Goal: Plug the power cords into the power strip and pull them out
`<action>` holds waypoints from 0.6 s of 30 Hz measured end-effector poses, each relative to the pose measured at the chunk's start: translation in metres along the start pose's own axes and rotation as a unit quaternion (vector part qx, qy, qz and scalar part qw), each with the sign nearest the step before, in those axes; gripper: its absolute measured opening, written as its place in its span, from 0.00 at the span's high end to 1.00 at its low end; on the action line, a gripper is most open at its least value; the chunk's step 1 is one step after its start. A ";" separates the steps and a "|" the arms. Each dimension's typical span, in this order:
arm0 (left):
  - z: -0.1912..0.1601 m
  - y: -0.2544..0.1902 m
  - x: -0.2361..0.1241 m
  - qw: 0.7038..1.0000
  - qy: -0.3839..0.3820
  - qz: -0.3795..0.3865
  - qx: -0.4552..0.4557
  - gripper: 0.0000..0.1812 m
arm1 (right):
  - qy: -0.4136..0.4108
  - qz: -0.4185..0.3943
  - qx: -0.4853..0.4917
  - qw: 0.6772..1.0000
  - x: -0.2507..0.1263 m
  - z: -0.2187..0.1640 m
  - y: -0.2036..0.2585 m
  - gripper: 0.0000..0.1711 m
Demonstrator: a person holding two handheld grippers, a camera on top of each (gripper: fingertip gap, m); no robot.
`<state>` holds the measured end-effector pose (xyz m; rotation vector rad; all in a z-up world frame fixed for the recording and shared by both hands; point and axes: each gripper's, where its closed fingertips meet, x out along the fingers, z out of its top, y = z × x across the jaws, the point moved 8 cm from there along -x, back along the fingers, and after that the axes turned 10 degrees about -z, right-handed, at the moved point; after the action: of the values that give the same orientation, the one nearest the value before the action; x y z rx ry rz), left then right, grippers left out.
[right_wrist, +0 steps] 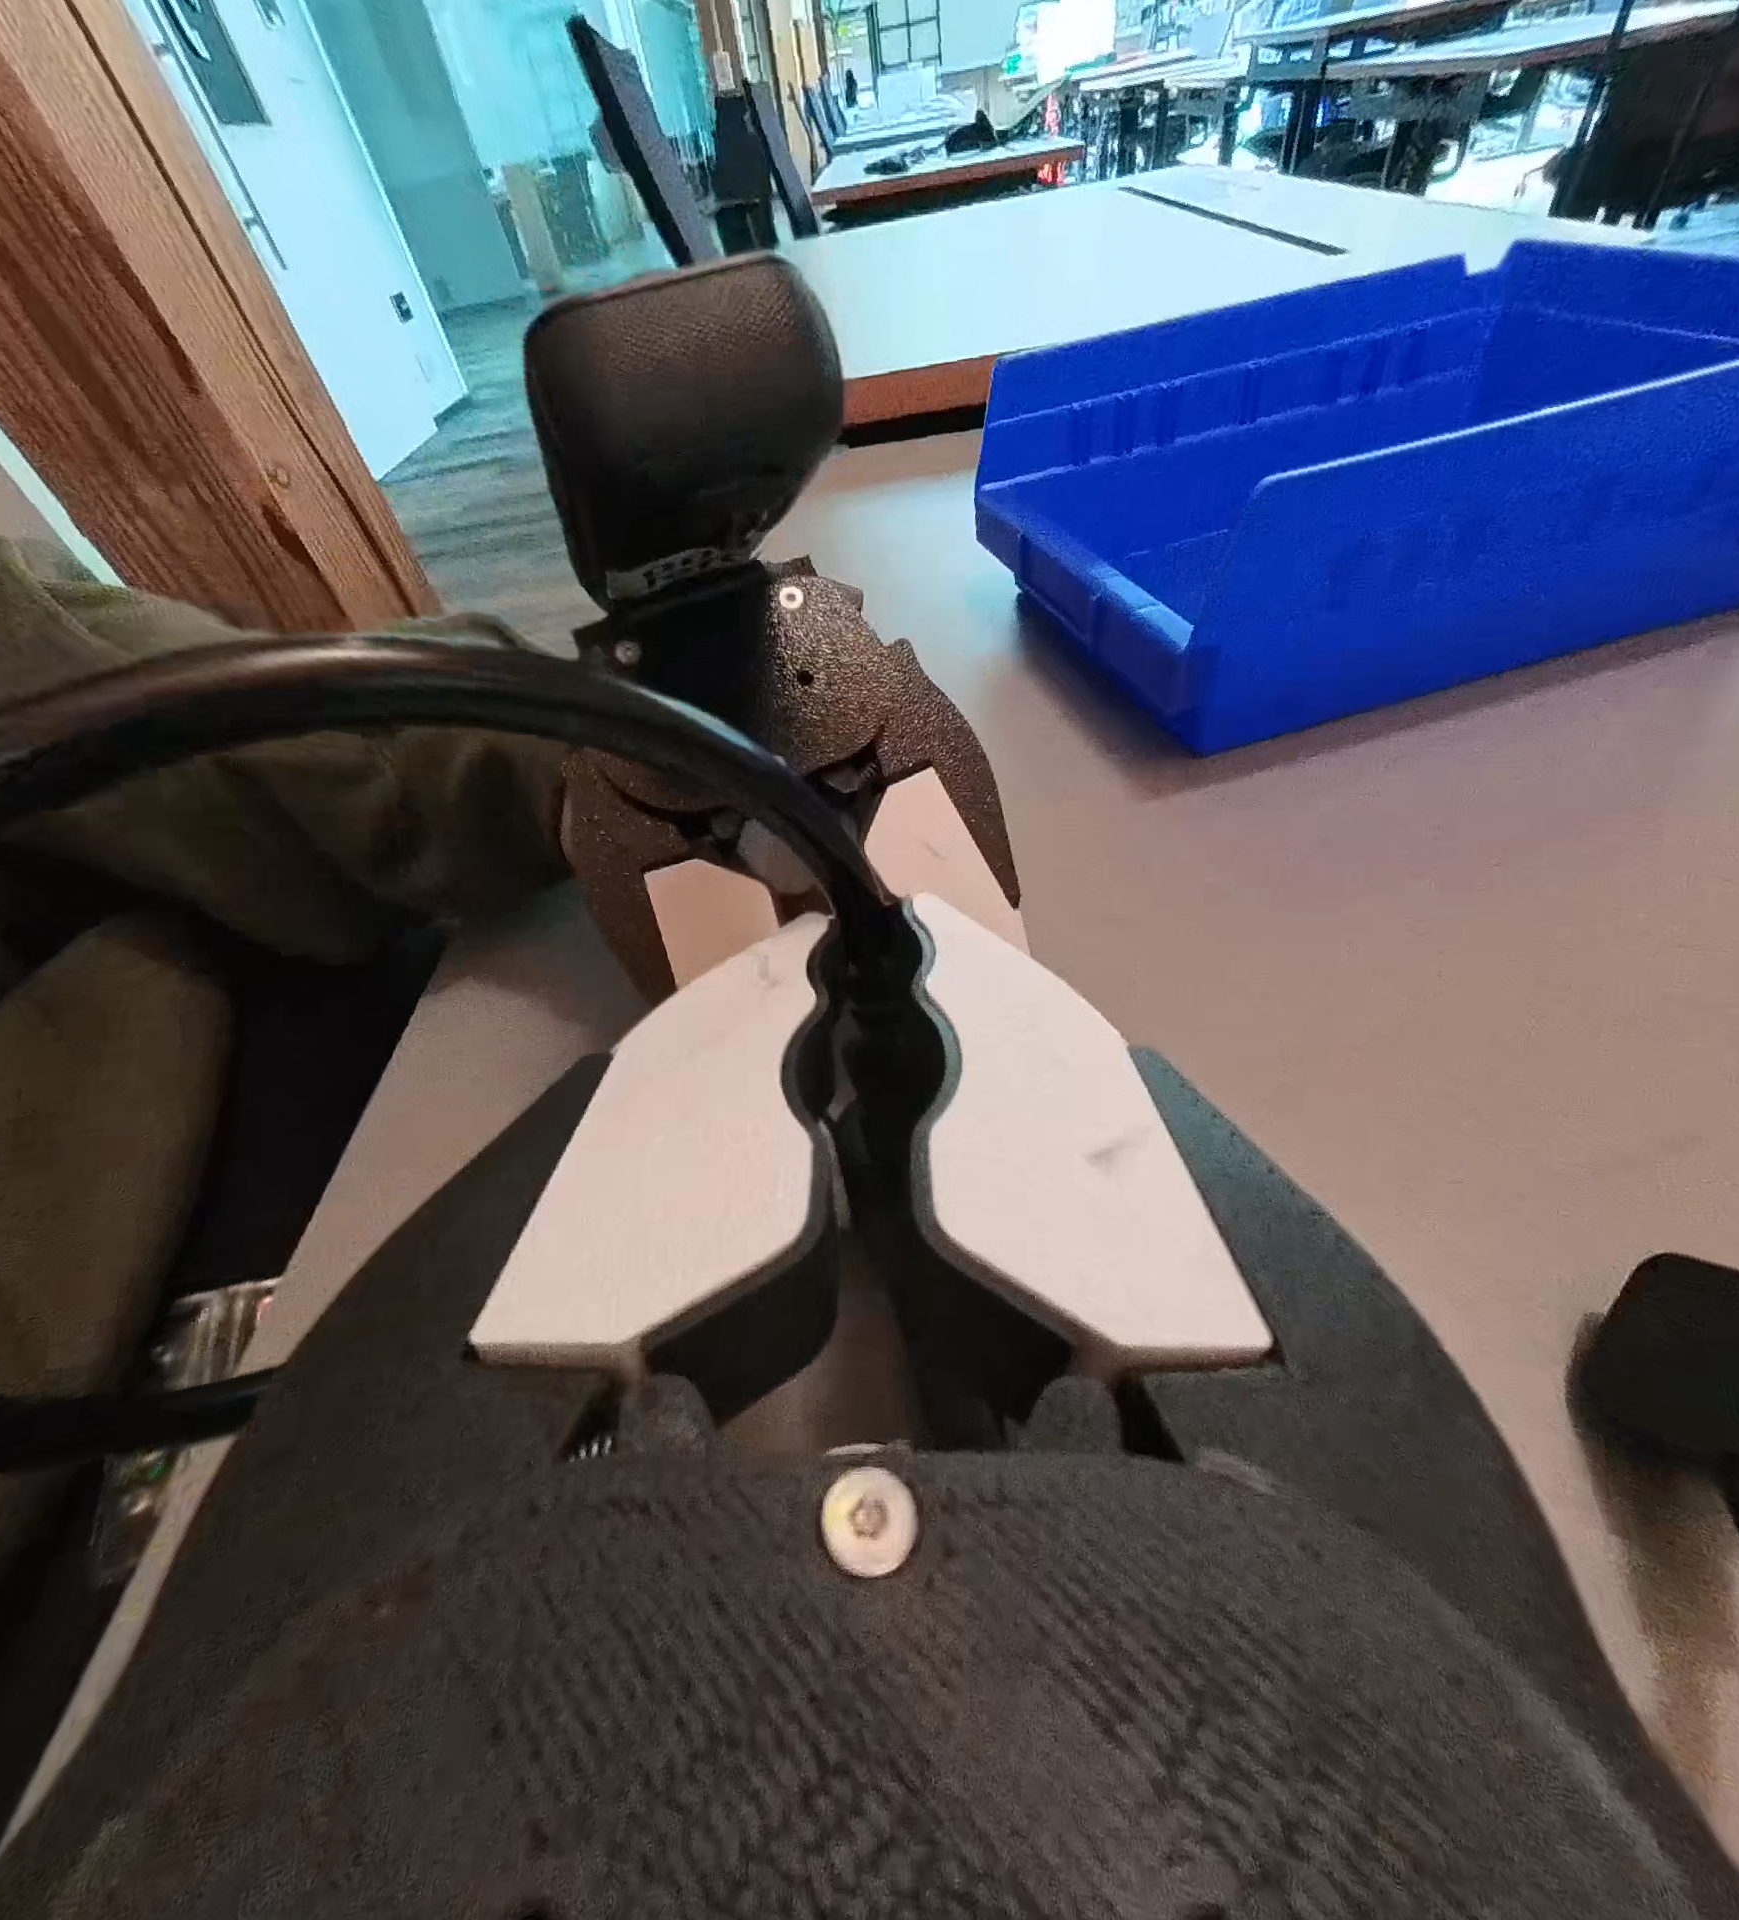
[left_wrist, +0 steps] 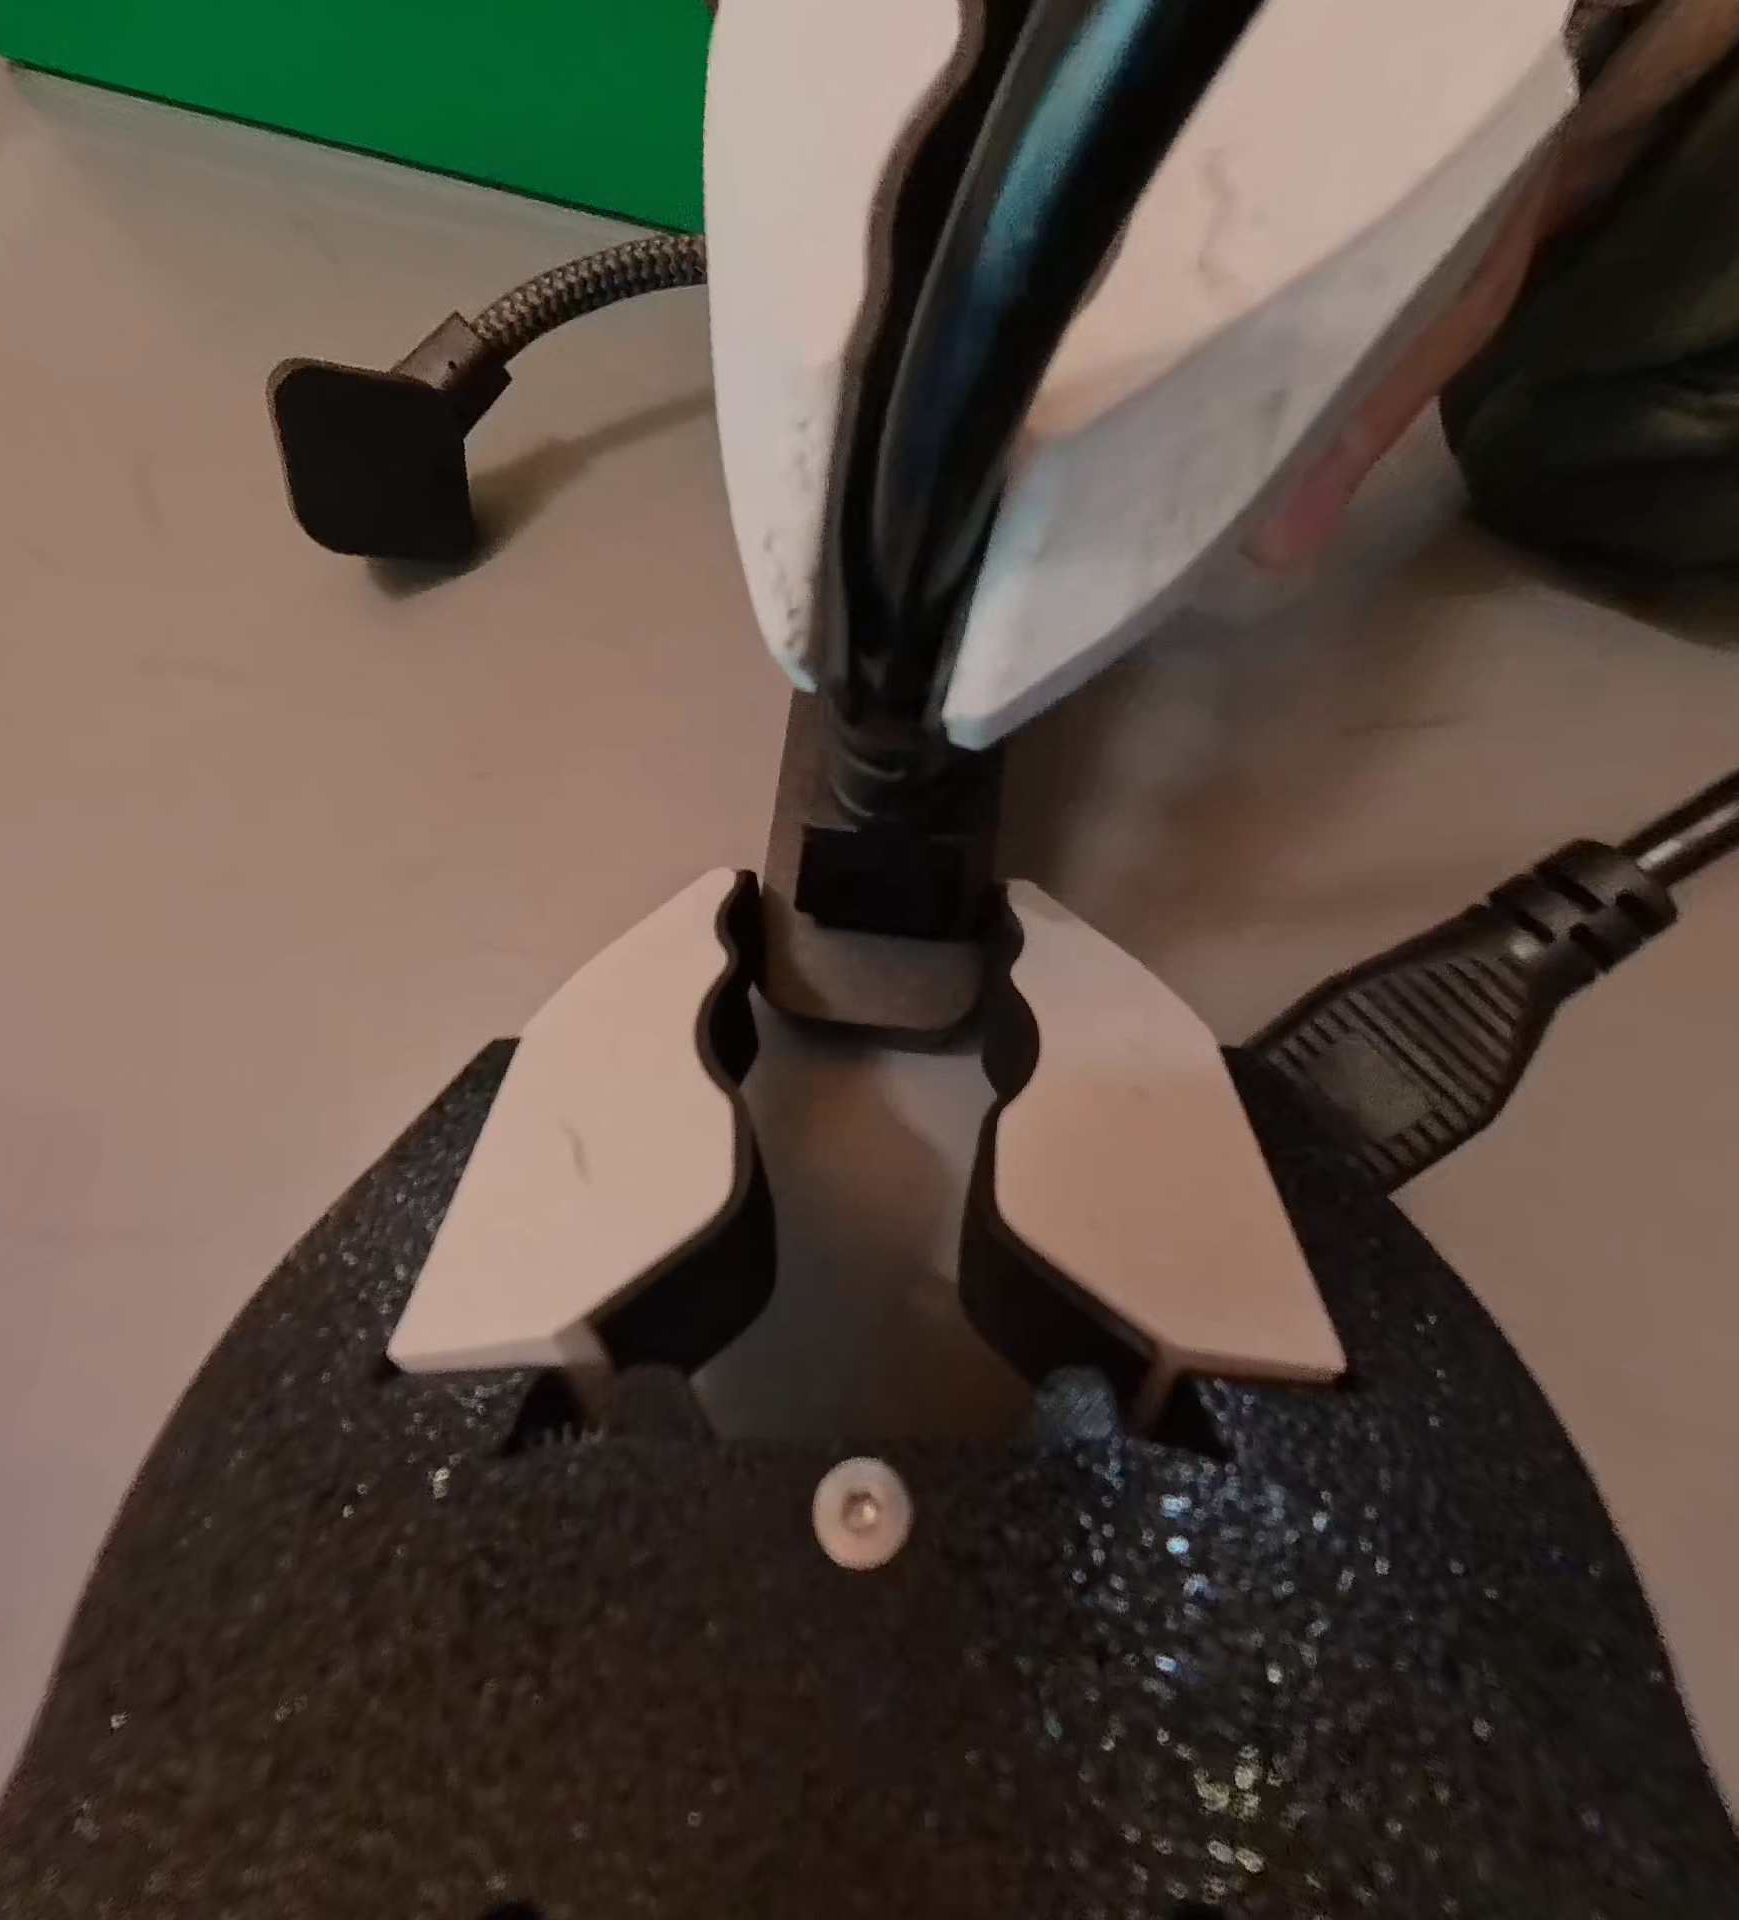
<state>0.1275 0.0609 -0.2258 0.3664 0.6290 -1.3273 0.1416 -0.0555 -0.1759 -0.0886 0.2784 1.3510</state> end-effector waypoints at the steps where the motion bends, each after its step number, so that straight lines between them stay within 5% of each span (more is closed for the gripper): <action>1: 0.000 0.000 0.000 1.000 0.001 0.002 0.003 0.77 | 0.004 0.000 -0.008 1.000 0.000 0.000 0.001 0.96; 18: 0.000 0.000 0.000 1.000 0.004 0.001 -0.004 0.77 | -0.030 -0.009 0.024 0.999 -0.002 -0.006 -0.004 0.96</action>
<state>0.1277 0.0606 -0.2261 0.3661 0.6403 -1.3227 0.1444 -0.0595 -0.1815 -0.0104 0.2589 1.3267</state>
